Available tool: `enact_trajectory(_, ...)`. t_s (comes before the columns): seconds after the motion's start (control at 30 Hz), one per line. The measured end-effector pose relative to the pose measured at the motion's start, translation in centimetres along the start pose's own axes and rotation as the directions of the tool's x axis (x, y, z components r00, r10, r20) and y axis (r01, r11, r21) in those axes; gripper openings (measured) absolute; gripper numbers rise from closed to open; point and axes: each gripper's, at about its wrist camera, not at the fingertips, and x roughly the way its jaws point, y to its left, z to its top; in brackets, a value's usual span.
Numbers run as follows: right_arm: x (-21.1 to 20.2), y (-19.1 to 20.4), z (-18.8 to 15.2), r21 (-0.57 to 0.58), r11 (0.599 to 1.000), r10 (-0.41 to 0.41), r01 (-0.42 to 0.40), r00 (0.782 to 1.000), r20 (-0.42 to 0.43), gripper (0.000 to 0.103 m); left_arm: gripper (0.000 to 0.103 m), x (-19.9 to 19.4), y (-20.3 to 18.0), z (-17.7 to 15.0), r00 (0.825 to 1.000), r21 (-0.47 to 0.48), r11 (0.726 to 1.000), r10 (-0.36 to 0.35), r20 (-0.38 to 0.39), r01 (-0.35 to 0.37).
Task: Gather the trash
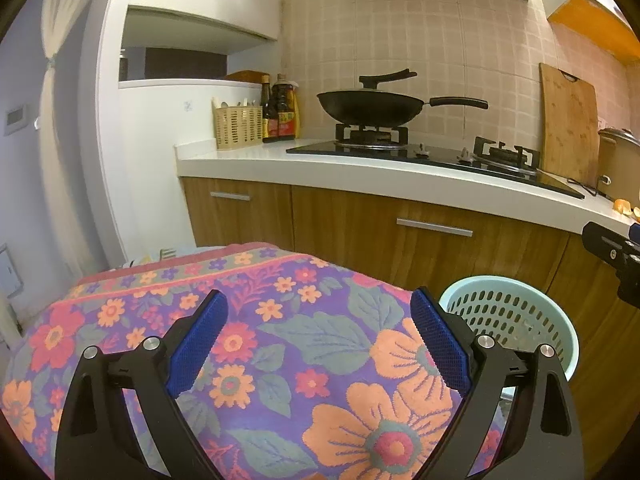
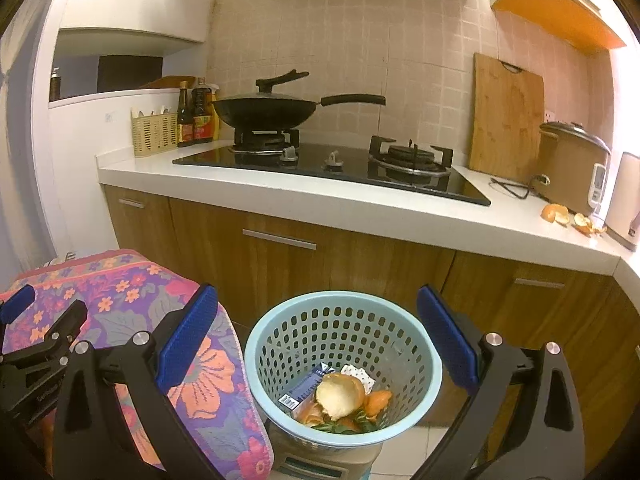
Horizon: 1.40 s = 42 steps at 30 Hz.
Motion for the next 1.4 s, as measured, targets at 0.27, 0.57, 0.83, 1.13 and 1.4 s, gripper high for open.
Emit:
enact_trajectory(0.27,0.2,-0.1,-0.1,0.012,1.0,-0.003,0.003,1.0,-0.007,0.095,0.09,0.0,0.0,-0.1,1.0,-0.004,1.0,-0.01,-0.005,0.01)
enact_trajectory(0.57,0.3,-0.1,-0.2,0.025,1.0,-0.007,0.007,1.0,-0.01,0.095,0.09,-0.3,0.1,-0.1,1.0,-0.005,1.0,0.0,0.005,0.0)
enact_trajectory(0.83,0.3,0.0,-0.5,0.028,1.0,-0.005,0.006,1.0,-0.013,0.095,0.091,-0.3,0.9,0.2,1.0,-0.031,0.999,0.01,0.006,-0.009)
enact_trajectory(1.13,-0.1,0.4,-0.4,0.019,1.0,-0.001,0.001,1.0,0.0,0.095,0.094,-0.5,1.2,0.4,1.0,-0.04,0.999,0.009,0.007,-0.008)
enact_trajectory(1.4,0.0,0.8,-0.2,0.016,1.0,0.013,-0.013,1.0,-0.001,0.095,0.096,-0.6,1.1,0.5,1.0,-0.04,0.999,0.003,0.004,-0.003)
